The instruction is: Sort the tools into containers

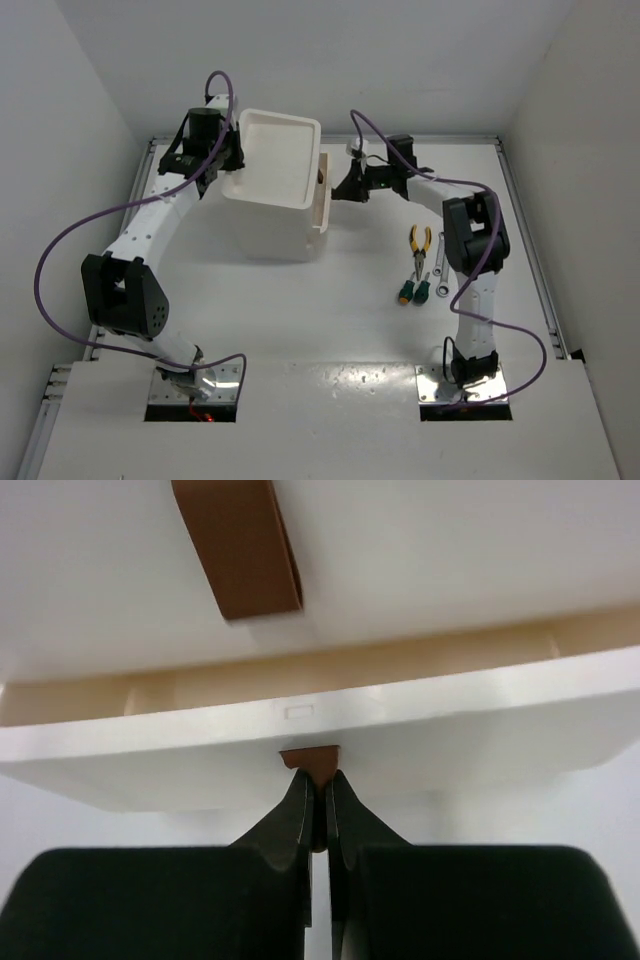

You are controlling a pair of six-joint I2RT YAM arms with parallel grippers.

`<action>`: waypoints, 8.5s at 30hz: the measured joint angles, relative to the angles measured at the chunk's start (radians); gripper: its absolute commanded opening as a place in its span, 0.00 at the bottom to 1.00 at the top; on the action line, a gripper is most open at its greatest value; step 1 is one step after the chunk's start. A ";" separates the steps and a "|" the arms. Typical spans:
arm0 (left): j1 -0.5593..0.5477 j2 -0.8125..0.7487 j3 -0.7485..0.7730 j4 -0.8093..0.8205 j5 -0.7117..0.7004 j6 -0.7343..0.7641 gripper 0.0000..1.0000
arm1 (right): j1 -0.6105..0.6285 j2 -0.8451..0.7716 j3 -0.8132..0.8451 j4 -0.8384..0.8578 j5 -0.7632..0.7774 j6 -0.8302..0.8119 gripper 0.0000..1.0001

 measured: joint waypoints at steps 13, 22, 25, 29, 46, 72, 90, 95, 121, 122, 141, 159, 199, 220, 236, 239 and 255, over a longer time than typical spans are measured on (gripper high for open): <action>0.000 -0.002 -0.002 0.003 -0.002 -0.003 0.00 | -0.143 -0.115 -0.073 -0.325 0.013 -0.225 0.00; 0.000 0.000 -0.002 0.010 0.021 -0.004 0.00 | -0.169 -0.164 -0.133 -0.376 0.017 -0.261 0.00; -0.001 0.000 -0.002 0.011 0.024 -0.003 0.00 | -0.173 -0.164 -0.134 -0.378 0.018 -0.262 0.00; -0.001 0.000 -0.002 0.011 0.024 -0.003 0.00 | -0.174 -0.164 -0.135 -0.361 0.030 -0.236 0.00; -0.001 0.002 -0.002 0.011 0.023 -0.004 0.00 | -0.272 -0.235 -0.210 -0.312 0.135 -0.124 0.47; -0.025 -0.069 -0.089 0.054 -0.034 -0.035 0.15 | -0.263 -0.756 -0.531 -0.971 0.682 0.356 0.49; -0.043 -0.138 -0.161 0.064 -0.038 -0.038 0.02 | -0.262 -0.700 -0.682 -0.930 0.880 0.659 0.50; -0.043 -0.138 -0.161 0.064 -0.039 -0.038 0.01 | -0.262 -0.632 -0.678 -0.879 0.898 0.695 0.50; -0.048 -0.118 -0.138 0.048 -0.051 -0.038 0.00 | -0.253 -0.419 -0.588 -0.754 0.964 0.713 0.00; -0.048 -0.116 -0.138 0.048 -0.051 -0.039 0.00 | -0.252 -0.414 -0.581 -0.752 0.964 0.708 0.00; -0.047 -0.060 -0.065 0.015 -0.064 -0.038 0.00 | -0.226 -0.629 -0.279 -0.642 0.689 0.716 0.00; -0.047 -0.053 -0.060 0.023 -0.062 -0.039 0.00 | 0.023 -0.319 -0.051 -0.407 0.579 0.802 0.61; -0.042 -0.072 -0.100 0.074 -0.063 -0.037 0.00 | -0.144 -0.496 -0.568 -0.842 0.768 0.850 0.61; -0.030 -0.072 -0.100 0.076 -0.044 -0.035 0.00 | -0.139 -0.325 -0.461 -0.803 0.799 0.872 0.54; -0.028 -0.072 -0.100 0.076 -0.040 -0.036 0.00 | -0.119 -0.275 -0.458 -0.799 0.755 0.837 0.00; -0.027 -0.072 -0.101 0.077 -0.040 -0.037 0.00 | -0.126 -0.282 -0.450 -0.805 0.770 0.816 0.00; -0.025 -0.076 -0.111 0.091 -0.029 -0.046 0.00 | -0.140 -0.674 -0.149 -0.600 0.620 0.663 0.00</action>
